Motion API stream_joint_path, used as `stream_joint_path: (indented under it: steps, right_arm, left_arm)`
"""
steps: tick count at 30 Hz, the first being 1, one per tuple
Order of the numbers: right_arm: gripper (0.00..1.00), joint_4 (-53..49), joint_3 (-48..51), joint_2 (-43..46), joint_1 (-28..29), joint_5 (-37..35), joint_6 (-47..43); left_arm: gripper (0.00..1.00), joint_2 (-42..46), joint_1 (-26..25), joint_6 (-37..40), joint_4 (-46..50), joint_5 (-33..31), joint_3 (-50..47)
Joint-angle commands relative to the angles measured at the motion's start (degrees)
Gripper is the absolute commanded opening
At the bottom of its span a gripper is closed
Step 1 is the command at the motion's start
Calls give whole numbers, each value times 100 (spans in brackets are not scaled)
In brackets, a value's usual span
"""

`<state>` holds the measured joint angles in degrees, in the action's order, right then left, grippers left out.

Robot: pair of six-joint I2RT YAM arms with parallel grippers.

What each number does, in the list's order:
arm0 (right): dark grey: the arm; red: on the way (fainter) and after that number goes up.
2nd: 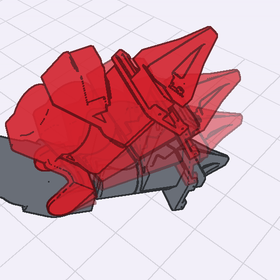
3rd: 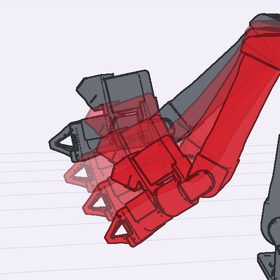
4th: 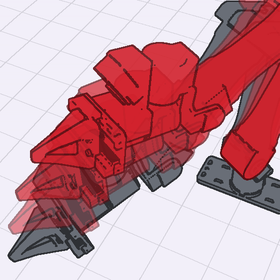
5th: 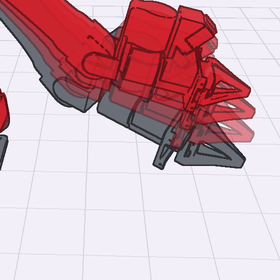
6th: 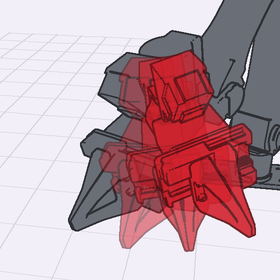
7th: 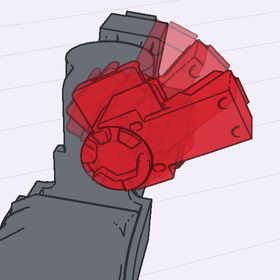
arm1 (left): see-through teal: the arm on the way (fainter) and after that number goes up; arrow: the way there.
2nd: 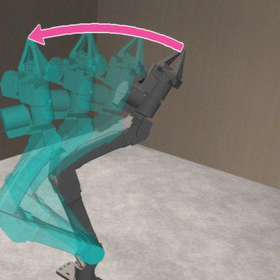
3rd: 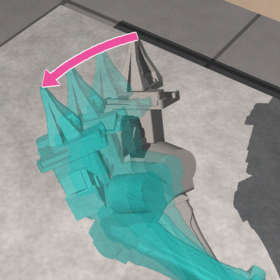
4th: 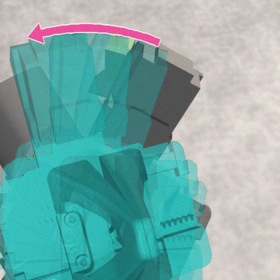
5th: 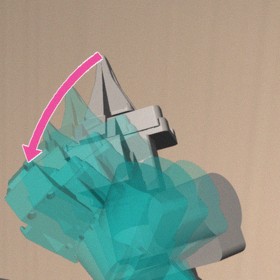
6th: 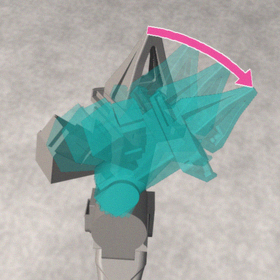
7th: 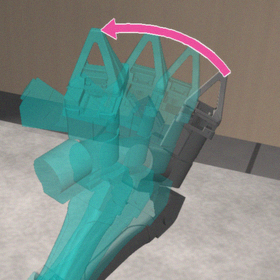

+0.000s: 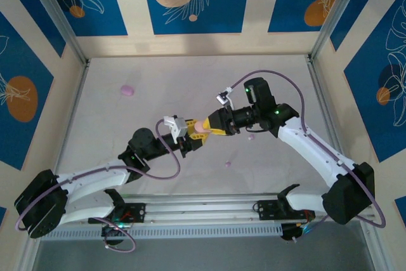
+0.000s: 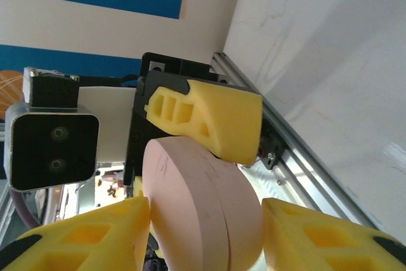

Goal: Insert the wireless bluetooth earbuds into the charging case

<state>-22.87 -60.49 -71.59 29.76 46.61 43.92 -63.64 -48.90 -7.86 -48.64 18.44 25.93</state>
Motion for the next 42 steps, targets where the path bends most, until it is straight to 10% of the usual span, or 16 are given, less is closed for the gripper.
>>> stream_joint_path:
  steps: [1, 28, 42]
  right_arm:
    - [40, 520, 151, -48, -3, 403, 359]
    - [20, 1376, 482, 110, -298, 183, 1021]
    - [22, 1479, 1314, -540, -1342, -1317, 1121]
  left_arm:
    - [35, -50, -67, -110, -313, 185, 245]
    - [55, 147, -67, 191, 465, -227, 237]
    - [74, 1329, -58, 482, 1797, -2105, -66]
